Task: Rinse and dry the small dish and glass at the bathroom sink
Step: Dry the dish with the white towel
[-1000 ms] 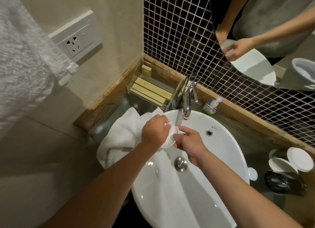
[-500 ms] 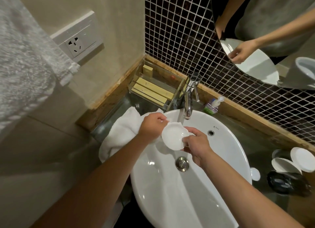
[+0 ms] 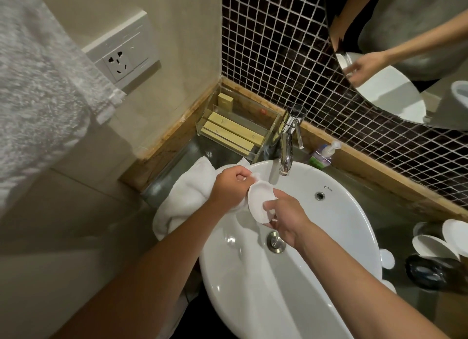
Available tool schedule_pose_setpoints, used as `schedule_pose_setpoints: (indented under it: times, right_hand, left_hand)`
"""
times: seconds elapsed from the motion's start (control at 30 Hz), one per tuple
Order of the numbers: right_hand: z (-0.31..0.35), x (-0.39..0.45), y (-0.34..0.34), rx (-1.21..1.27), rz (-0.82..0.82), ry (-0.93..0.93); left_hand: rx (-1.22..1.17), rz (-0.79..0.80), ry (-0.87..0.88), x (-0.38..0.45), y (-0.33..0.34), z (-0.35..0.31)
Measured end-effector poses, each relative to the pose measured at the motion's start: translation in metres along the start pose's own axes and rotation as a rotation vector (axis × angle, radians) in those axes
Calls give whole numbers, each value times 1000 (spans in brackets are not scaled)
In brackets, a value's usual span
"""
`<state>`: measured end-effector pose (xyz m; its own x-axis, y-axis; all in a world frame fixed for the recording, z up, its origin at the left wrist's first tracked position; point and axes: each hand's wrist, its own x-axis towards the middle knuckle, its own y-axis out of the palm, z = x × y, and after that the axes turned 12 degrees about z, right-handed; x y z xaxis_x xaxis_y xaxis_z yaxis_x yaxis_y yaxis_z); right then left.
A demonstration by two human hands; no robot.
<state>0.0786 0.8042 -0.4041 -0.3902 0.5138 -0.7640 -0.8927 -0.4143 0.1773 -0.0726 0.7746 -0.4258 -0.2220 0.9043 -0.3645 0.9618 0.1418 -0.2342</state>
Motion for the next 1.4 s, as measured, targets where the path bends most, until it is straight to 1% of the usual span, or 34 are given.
schedule_pose_setpoints:
  times: [0.07,0.13,0.2,0.27,0.33,0.43,0.6,0.7,0.8,0.93,1.03,1.13,1.27,1.4]
  right_hand:
    - [-3,3,-6,92,2,31]
    - [-6,3,-8,280,56,68]
    - [-6,3,-6,415,102,91]
    - [-6,2,-4,478,132,92]
    - [-6,4,-2,511,120,94]
    - [-5,6,0,516,65,120]
    - [-4,8,-4,377,-42,109]
    - [-4,11,-6,333,-102,136]
    - [-4,10,-5,338,-57,190]
    - [-5,7,-7,390,4,264]
    - [-3,5,-9,452,37,290]
    - [-2,5,-9,516,90,287]
    - [4,8,-11,526,113,266]
    - [4,10,-9,524,95,249]
  left_hand:
    - [-43,39,12,-2,-1,0]
    - [-63,67,26,-5,-2,0]
    - [-63,60,49,-6,-1,-1]
    - [-84,52,59,-7,-1,-4]
    - [-93,56,68,-7,-2,-7]
    - [-107,78,68,-10,-3,-8]
    - [-216,32,39,-12,-3,-10]
    - [-165,91,68,-11,-2,-13]
    - [-168,127,87,-10,-1,-13]
    - [-43,76,138,-1,0,-8]
    - [-52,49,127,5,1,-6]
    - [-125,26,92,8,4,-3]
    - [-1,62,154,-2,11,4]
    - [-46,88,123,-8,11,12]
